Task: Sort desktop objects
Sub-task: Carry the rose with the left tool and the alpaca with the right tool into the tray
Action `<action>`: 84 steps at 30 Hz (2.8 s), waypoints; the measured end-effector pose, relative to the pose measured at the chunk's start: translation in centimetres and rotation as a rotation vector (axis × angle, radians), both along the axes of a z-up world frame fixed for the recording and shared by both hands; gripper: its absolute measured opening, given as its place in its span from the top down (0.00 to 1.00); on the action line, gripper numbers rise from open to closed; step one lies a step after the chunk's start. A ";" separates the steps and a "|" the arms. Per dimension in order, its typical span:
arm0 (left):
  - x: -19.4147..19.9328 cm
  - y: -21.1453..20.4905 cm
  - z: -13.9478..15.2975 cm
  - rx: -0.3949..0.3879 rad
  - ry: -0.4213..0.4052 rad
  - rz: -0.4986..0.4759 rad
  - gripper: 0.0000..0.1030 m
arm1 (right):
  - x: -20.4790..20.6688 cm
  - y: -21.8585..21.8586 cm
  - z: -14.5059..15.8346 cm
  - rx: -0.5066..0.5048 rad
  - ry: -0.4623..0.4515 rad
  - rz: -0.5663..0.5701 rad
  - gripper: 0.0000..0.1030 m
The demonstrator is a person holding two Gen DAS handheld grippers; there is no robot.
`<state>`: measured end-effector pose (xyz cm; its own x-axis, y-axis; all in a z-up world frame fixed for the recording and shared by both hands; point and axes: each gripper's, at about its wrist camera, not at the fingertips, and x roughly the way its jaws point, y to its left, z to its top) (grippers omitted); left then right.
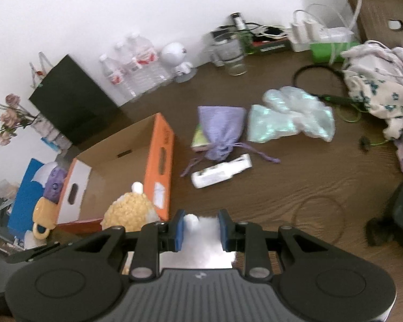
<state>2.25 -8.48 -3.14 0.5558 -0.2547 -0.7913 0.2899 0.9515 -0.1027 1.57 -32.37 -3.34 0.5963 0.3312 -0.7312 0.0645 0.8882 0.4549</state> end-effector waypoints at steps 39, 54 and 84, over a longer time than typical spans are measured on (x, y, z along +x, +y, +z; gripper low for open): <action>2.2 20.8 1.4 -0.078 0.034 0.148 0.59 | 3.3 19.0 1.3 -0.020 0.045 0.057 0.76; 4.8 22.0 1.8 -0.078 -0.003 0.168 0.59 | 6.8 20.6 2.1 -0.032 0.014 0.090 0.76; 20.6 21.8 -2.8 0.041 0.009 0.145 0.59 | 22.8 22.3 -3.0 -0.067 0.070 0.079 0.76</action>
<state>22.85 13.35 -5.90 0.5775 -0.1398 -0.8044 0.1480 0.9868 -0.0652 24.37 -10.08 -6.36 0.5170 0.3242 -0.7922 0.0231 0.9199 0.3916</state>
